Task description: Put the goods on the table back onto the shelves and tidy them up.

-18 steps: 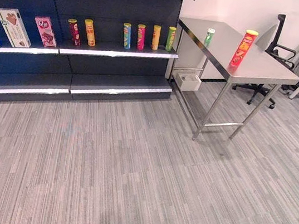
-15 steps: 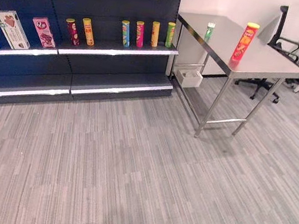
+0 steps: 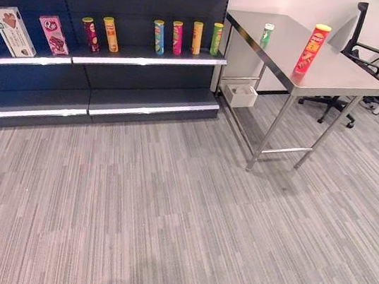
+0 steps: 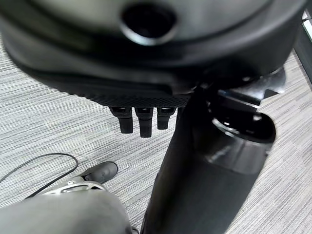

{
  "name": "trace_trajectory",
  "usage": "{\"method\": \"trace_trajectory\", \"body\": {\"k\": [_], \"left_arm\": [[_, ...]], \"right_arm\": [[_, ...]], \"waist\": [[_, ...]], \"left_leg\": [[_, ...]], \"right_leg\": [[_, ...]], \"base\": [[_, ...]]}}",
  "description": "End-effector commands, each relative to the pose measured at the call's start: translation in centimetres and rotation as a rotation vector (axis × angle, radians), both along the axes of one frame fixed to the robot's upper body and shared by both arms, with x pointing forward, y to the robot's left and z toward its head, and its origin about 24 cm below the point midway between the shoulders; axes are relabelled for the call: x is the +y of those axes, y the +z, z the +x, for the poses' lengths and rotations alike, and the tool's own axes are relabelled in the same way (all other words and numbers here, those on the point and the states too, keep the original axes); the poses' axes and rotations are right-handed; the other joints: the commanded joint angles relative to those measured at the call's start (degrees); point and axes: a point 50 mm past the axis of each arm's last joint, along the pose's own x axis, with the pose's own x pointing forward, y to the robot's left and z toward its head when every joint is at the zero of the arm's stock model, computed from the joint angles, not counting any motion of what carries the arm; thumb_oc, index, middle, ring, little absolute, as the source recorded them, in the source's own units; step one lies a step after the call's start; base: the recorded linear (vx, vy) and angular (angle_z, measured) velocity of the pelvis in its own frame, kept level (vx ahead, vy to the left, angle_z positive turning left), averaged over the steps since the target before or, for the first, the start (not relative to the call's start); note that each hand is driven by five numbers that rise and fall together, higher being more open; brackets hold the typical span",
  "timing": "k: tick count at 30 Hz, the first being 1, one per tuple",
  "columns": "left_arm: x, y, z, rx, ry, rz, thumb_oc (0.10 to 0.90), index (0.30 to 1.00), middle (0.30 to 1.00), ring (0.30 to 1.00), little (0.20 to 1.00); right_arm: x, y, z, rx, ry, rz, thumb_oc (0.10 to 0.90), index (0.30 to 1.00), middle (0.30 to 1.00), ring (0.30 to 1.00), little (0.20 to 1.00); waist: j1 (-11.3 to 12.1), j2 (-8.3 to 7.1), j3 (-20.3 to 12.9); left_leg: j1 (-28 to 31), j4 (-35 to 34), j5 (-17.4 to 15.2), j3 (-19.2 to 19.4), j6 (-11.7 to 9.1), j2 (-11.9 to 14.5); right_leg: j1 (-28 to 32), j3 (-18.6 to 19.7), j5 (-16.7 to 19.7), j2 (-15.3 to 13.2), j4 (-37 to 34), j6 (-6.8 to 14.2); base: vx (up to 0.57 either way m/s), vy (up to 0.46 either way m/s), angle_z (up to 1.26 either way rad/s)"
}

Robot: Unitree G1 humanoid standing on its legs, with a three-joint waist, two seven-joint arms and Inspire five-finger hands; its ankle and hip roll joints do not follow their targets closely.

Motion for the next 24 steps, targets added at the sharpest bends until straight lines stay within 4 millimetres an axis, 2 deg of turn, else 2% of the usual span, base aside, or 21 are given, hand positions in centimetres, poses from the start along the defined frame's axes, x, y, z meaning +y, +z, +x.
{"method": "trace_trajectory", "body": {"k": [1,4,5,6,7,9,10,12,13,14,15,16,18,20,21,23,24], "left_arm": [[1.2,1.0,2.7,-0.099,0.013,0.030,0.800,0.900,0.900,0.900,0.900],[1.2,1.1,2.8,-0.104,0.021,0.030,0.800,0.900,0.900,0.900,0.900],[1.3,1.1,3.0,-0.110,0.027,0.033,0.800,0.900,0.900,0.900,0.900],[1.3,1.4,3.7,-0.139,0.037,0.032,0.800,0.900,0.900,0.900,0.900],[1.3,1.4,3.7,-0.139,0.037,0.032,0.800,0.900,0.900,0.900,0.900],[1.1,2.0,5.0,-0.194,0.040,0.027,0.800,0.900,0.900,0.900,0.900],[1.0,2.2,5.5,-0.211,0.040,0.020,0.800,0.900,0.900,0.900,0.900],[1.0,2.2,5.6,-0.214,0.054,0.021,0.800,0.900,0.900,0.900,0.900],[1.0,2.2,5.6,-0.219,0.073,0.013,0.800,0.900,0.900,0.900,0.900],[1.0,2.2,5.6,-0.218,0.073,0.013,0.800,0.900,0.900,0.900,0.900],[0.8,2.0,5.2,-0.206,0.083,0.007,0.800,0.900,0.900,0.900,0.900],[0.7,1.7,4.5,-0.185,0.088,0.003,0.800,0.900,0.900,0.900,0.900],[0.9,1.5,4.0,-0.172,0.091,0.009,0.800,0.900,0.900,0.900,0.900],[1.1,1.4,3.5,-0.159,0.108,0.012,0.800,0.900,0.900,0.900,0.900],[1.2,1.3,3.1,-0.147,0.117,0.013,0.800,0.900,0.900,0.900,0.900],[1.8,1.1,2.3,-0.131,0.141,0.026,0.800,0.900,0.900,0.900,0.900],[2.4,1.1,1.8,-0.115,0.150,0.045,0.800,0.900,0.900,0.900,0.900]], "right_arm": [[-0.9,0.5,1.6,-0.023,0.082,-0.036,0.800,0.900,0.900,0.900,0.900],[-0.9,0.5,1.3,-0.009,0.091,-0.039,0.800,0.900,0.900,0.900,0.900],[-1.0,0.4,1.1,-0.006,0.076,-0.040,0.800,0.900,0.900,0.900,0.900],[-1.1,0.5,1.2,-0.009,0.066,-0.042,0.800,0.900,0.900,0.900,0.900],[-1.1,0.5,1.2,-0.009,0.066,-0.042,0.800,0.900,0.900,0.900,0.900],[-1.5,0.6,1.5,-0.017,0.066,-0.053,0.800,0.900,0.900,0.900,0.900],[-1.6,0.8,1.8,-0.025,0.066,-0.056,0.800,0.900,0.900,0.900,0.900],[-1.8,0.9,2.1,-0.032,0.059,-0.067,0.800,0.900,0.900,0.900,0.900],[-2.0,1.0,2.2,-0.041,0.042,-0.068,0.800,0.900,0.900,0.900,0.900],[-2.0,1.0,2.2,-0.041,0.042,-0.068,0.800,0.900,0.900,0.900,0.900],[-2.0,1.1,2.5,-0.062,0.015,-0.061,0.800,0.900,0.900,0.900,0.900],[-2.0,1.2,2.8,-0.080,0.007,-0.058,0.800,0.900,0.900,0.900,0.900],[-2.4,1.5,3.4,-0.093,0.023,-0.079,0.800,0.900,0.900,0.900,0.900],[-2.3,1.5,3.5,-0.089,0.043,-0.076,0.800,0.900,0.900,0.900,0.900],[-2.0,1.3,3.4,-0.085,0.050,-0.073,0.800,0.900,0.900,0.900,0.900],[-1.6,1.2,3.4,-0.085,0.048,-0.059,0.800,0.900,0.900,0.900,0.900],[-1.0,1.0,3.4,-0.081,0.070,-0.045,0.800,0.900,0.900,0.900,0.900]], "waist": [[0.13,-1.98,-0.54],[0.06,-2.23,0.03],[0.05,-2.42,0.62],[0.34,-2.87,1.88],[0.29,-2.83,1.82],[1.36,-3.15,4.88],[1.58,-3.36,5.55],[1.78,-3.81,6.04],[2.11,-3.55,5.80],[2.13,-3.58,5.86],[2.44,-3.57,5.48],[3.31,-2.41,4.43],[5.19,-1.42,4.24],[5.41,-1.22,3.54],[5.50,-1.02,2.88],[6.10,-1.72,1.36],[6.58,-2.78,0.07]], "left_leg": [[-2.67,2.85,-0.37,-1.35,-3.83,2.21],[-3.88,4.99,-0.80,-1.64,-4.01,2.62],[-5.30,7.53,-1.20,-1.96,-4.20,3.06],[-8.86,13.42,-0.84,-2.74,-4.74,3.46],[-9.12,13.75,-0.98,-2.82,-4.76,3.54],[-17.12,27.62,5.00,-6.29,-6.06,4.85],[-19.56,30.79,6.96,-7.37,-5.92,4.52],[-23.49,33.98,5.99,-7.30,-5.12,4.29],[-24.81,30.91,4.76,-6.95,-4.52,3.68],[-24.68,30.90,4.66,-6.90,-4.48,3.63],[-24.63,26.26,3.24,-5.94,-4.01,3.57],[-23.74,11.83,7.44,-4.88,-4.89,4.52],[-26.64,0.58,13.45,-4.68,-6.84,5.73],[-25.21,-1.56,13.58,-4.16,-6.67,5.88],[-24.29,-1.60,15.13,-3.33,-6.69,6.18],[-23.33,-0.84,15.17,-2.70,-6.12,5.30],[-22.75,0.70,13.75,-2.04,-4.91,4.24]], "right_leg": [[2.42,-0.75,-3.76,-3.40,0.97,4.79],[1.89,-0.66,-3.98,-3.23,1.51,4.36],[1.47,-0.45,-4.35,-3.04,2.00,3.95],[1.17,0.07,-4.82,-2.87,2.78,3.11],[1.07,0.02,-4.83,-2.82,2.81,3.08],[1.40,0.28,-5.26,-1.63,3.59,1.06],[1.28,0.03,-5.34,-1.49,3.61,0.67],[1.82,-0.43,-6.14,-1.25,3.27,0.29],[2.18,-0.64,-6.55,-1.03,2.87,0.60],[2.33,-0.63,-6.59,-1.09,2.82,0.65],[3.17,-0.52,-6.93,-1.20,1.84,1.37],[4.34,-0.23,-7.85,-0.52,0.85,2.16],[6.99,0.46,-10.22,-0.05,0.76,2.78],[7.85,0.85,-10.71,0.12,0.76,3.43],[8.52,1.15,-11.17,0.14,0.76,3.69],[9.76,2.09,-11.78,-1.18,0.76,4.34],[10.06,2.62,-12.32,-3.12,2.93,5.04]], "base": [[0.02,-0.070,0.00],[0.02,-0.081,-0.01],[-0.03,-0.157,0.01],[-0.03,-0.131,-0.01],[-0.05,-0.163,-0.07],[-0.05,-0.168,-0.24],[0.00,-0.148,-0.06],[0.11,-0.092,0.18],[0.13,-0.021,0.01],[0.21,0.026,-0.12],[0.35,0.110,-0.16],[0.46,0.150,-0.15],[0.45,0.153,-0.10],[0.31,0.099,0.01],[0.41,0.149,-0.27],[0.46,0.179,-0.38],[0.61,0.261,-0.57]]}}
